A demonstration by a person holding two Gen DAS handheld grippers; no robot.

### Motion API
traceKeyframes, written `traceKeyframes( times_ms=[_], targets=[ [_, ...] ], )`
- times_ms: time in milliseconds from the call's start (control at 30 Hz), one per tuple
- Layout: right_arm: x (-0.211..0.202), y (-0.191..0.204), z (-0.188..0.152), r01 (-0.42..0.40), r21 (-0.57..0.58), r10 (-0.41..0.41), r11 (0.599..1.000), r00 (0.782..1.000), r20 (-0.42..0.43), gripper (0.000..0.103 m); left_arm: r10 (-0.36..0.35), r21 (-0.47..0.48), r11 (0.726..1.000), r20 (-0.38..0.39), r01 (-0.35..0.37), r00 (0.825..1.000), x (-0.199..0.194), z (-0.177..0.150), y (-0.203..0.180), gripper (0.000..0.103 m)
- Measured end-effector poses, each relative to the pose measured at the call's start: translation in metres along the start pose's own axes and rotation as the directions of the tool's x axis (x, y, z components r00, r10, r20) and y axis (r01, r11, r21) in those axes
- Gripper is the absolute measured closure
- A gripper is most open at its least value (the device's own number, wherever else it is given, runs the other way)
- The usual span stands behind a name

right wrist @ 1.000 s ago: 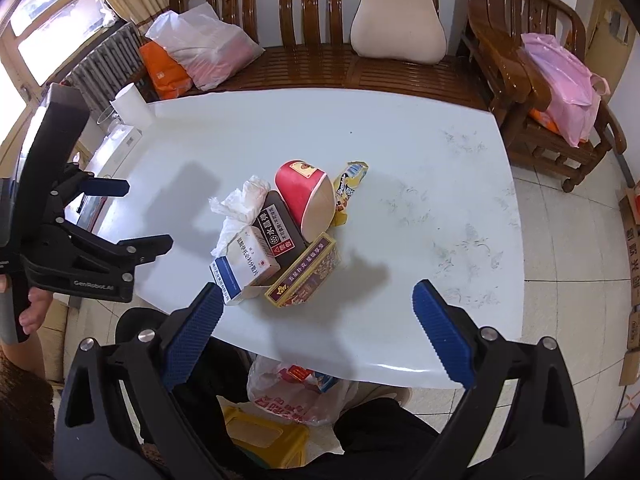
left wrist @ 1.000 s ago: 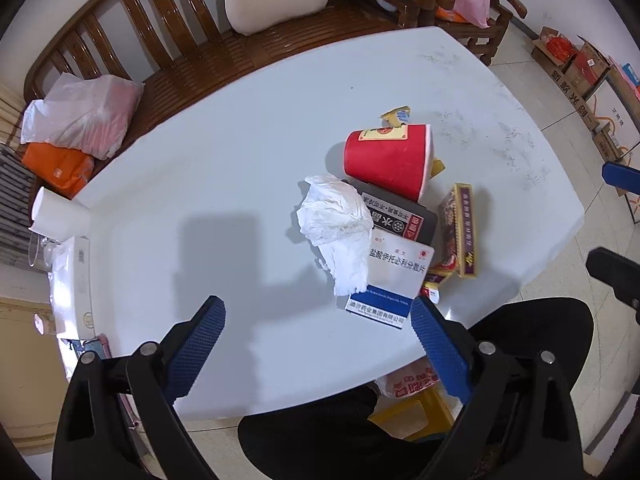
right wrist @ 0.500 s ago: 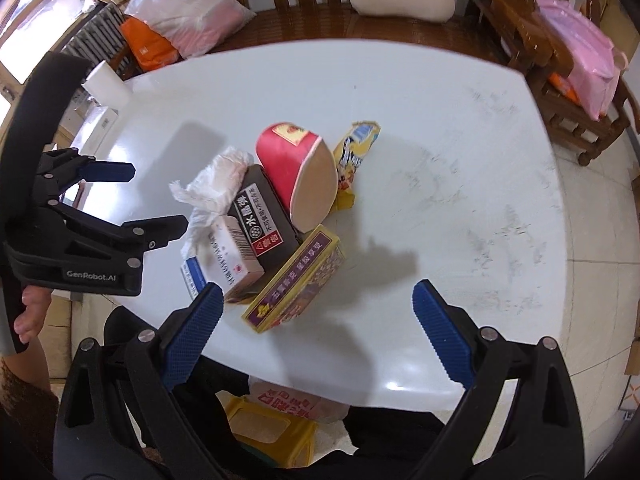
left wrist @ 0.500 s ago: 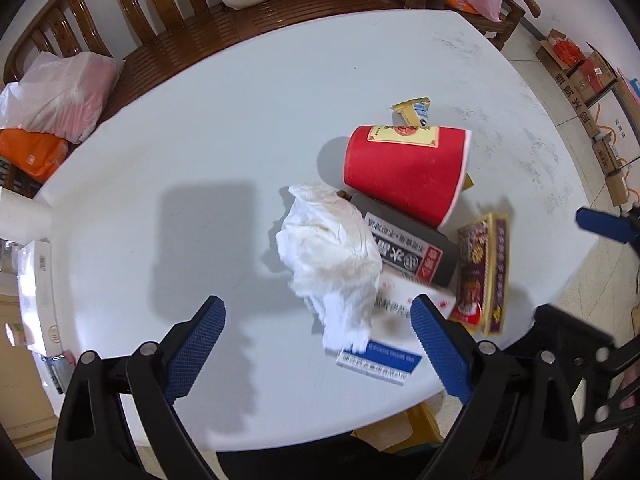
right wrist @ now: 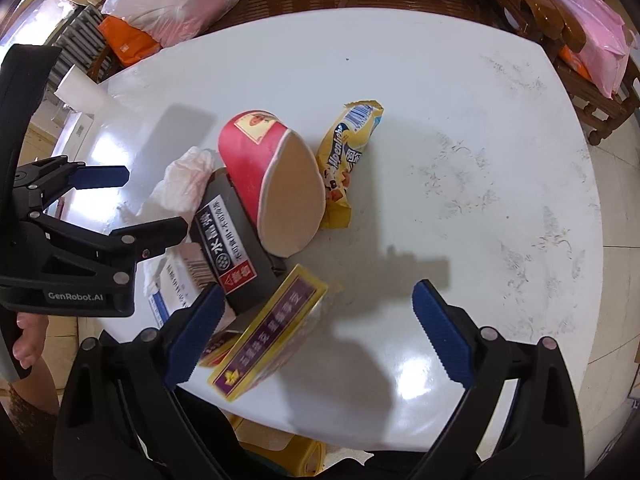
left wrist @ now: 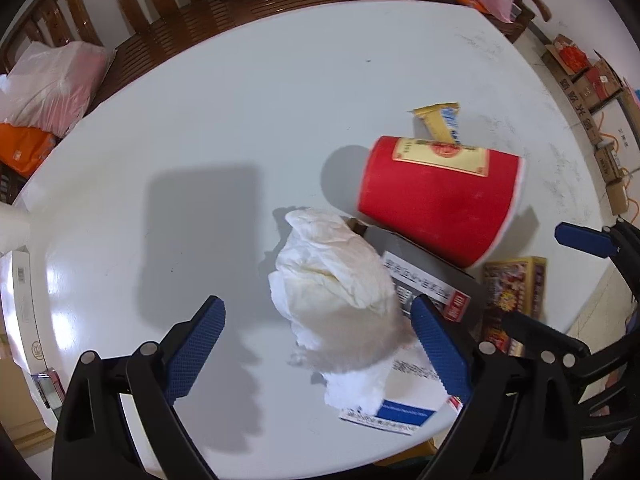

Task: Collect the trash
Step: 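Grasp the crumpled tissue with left tool while right tool grasps the yellow-purple box, then carry the tissue and yellow-purple box with both tools over the trash bag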

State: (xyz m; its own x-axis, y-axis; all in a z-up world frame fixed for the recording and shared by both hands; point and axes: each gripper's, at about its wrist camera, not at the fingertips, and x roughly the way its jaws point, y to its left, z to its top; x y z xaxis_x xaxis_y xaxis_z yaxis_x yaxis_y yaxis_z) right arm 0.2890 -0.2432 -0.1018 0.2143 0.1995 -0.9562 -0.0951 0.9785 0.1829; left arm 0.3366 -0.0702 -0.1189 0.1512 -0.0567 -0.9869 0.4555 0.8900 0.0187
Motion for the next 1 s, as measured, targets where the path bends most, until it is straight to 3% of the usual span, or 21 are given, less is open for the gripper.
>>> traceKeyframes(
  times_ms=[267,400,467,567,633,733,800,1000],
  targets=[
    [0.018,0.002,-0.007,-0.036,-0.018,0.035,0.999,0.998,-0.055,0.048,-0.061,-0.050,0.997,-0.005,0.061,0.998,0.012,-0.001,0.020,0.014],
    [0.014,0.004,-0.009,-0.049,-0.033,0.048,0.998,0.998,-0.045,0.059,-0.104,-0.057,0.993,-0.020,0.103,0.994,0.016,-0.002,0.026,0.037],
    [0.012,0.005,-0.009,-0.031,-0.053,0.029,0.998,0.999,-0.038,0.063,-0.133,-0.062,0.990,-0.026,0.131,0.991,0.019,0.000,0.029,0.041],
    [0.011,0.006,-0.011,-0.045,-0.062,0.042,0.997,0.998,-0.047,0.078,-0.146,-0.056,0.988,-0.018,0.145,0.989,0.020,-0.001,0.033,0.053],
    [0.010,0.005,-0.010,-0.035,-0.072,0.032,0.997,0.998,-0.045,0.078,-0.164,-0.050,0.985,-0.016,0.163,0.986,0.018,-0.002,0.035,0.067],
    [0.010,0.011,-0.010,-0.016,-0.086,0.013,0.996,0.999,-0.038,0.078,-0.142,-0.042,0.989,-0.005,0.141,0.990,0.014,-0.007,0.032,0.077],
    [0.007,0.012,-0.011,-0.005,-0.096,0.002,0.995,1.000,-0.029,0.083,-0.123,-0.042,0.992,0.002,0.123,0.992,0.012,-0.009,0.031,0.081],
    [-0.001,0.022,-0.012,0.057,-0.138,-0.057,0.989,0.998,0.004,0.083,-0.114,-0.064,0.991,0.027,0.115,0.993,0.001,-0.017,0.037,0.084]
  ],
)
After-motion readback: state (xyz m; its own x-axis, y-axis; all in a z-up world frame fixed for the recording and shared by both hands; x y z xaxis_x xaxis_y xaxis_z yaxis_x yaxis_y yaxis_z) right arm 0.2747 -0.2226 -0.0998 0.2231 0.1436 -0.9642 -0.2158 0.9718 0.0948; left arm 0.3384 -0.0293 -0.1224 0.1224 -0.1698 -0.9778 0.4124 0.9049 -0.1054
